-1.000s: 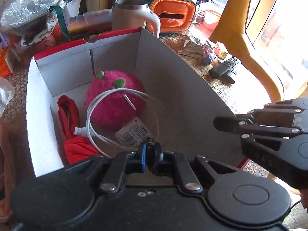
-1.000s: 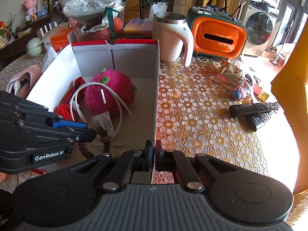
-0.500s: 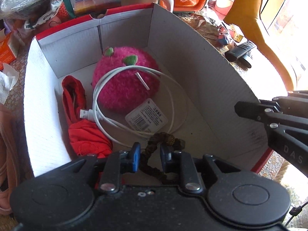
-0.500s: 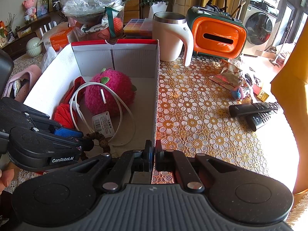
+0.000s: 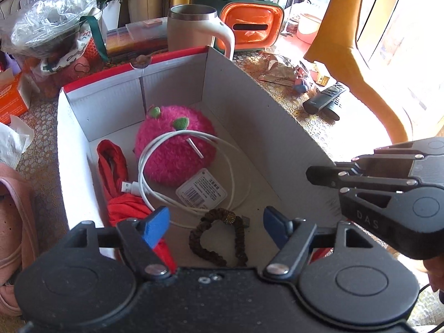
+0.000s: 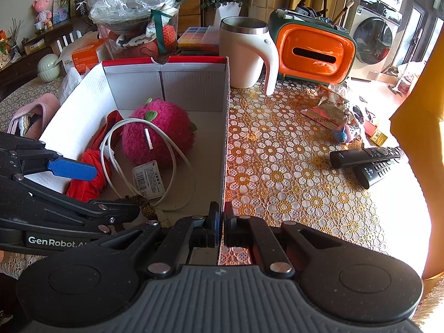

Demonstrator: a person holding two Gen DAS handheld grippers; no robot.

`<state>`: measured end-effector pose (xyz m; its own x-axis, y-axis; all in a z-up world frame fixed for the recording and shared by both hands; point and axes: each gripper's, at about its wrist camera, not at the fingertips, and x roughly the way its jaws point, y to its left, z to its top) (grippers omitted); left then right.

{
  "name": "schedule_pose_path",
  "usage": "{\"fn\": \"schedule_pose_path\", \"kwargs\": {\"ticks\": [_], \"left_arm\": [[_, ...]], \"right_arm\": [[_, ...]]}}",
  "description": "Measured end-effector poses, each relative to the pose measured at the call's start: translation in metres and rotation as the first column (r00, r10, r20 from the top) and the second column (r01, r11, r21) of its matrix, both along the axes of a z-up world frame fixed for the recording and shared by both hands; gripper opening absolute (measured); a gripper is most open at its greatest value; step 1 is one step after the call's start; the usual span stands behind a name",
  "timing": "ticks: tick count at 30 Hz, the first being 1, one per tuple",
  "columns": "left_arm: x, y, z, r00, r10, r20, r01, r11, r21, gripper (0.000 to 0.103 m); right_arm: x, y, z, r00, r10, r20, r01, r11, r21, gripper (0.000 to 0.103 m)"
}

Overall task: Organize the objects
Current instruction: 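Carry the bead bracelet into the shoebox and open the left gripper, then move the left gripper back to the pink cap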

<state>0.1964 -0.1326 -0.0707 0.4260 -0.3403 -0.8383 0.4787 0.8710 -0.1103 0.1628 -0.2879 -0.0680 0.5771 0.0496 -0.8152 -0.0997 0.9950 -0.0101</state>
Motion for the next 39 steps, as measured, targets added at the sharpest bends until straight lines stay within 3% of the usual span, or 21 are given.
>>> {"fn": "schedule_pose_path", "kwargs": {"ticks": [11, 24, 31, 39], "left_arm": [[-0.027, 0.024, 0.042, 0.994, -0.007, 0.108, 0.009, 1.0, -0.02, 0.101], [-0.047, 0.091, 0.072, 0.975, 0.132, 0.179, -0.123, 0.991, -0.06, 0.103], [-0.043, 0.143, 0.066, 0.954, 0.254, 0.158, -0.245, 0.967, -0.075, 0.103], [-0.036, 0.201, 0.052, 0.916, 0.349, 0.195, -0.342, 0.937, -0.071, 0.103]], "right_arm": [[0.0, 0.001, 0.0, 1.0, 0.0, 0.001, 0.0, 1.0, -0.001, 0.002], [0.0, 0.0, 0.0, 1.0, 0.001, 0.001, -0.001, 1.0, -0.004, 0.002], [0.001, -0.001, -0.001, 1.0, 0.003, -0.001, -0.003, 1.0, -0.008, 0.002], [0.002, 0.0, -0.002, 1.0, 0.002, -0.001, -0.002, 1.0, -0.017, 0.002]]}}
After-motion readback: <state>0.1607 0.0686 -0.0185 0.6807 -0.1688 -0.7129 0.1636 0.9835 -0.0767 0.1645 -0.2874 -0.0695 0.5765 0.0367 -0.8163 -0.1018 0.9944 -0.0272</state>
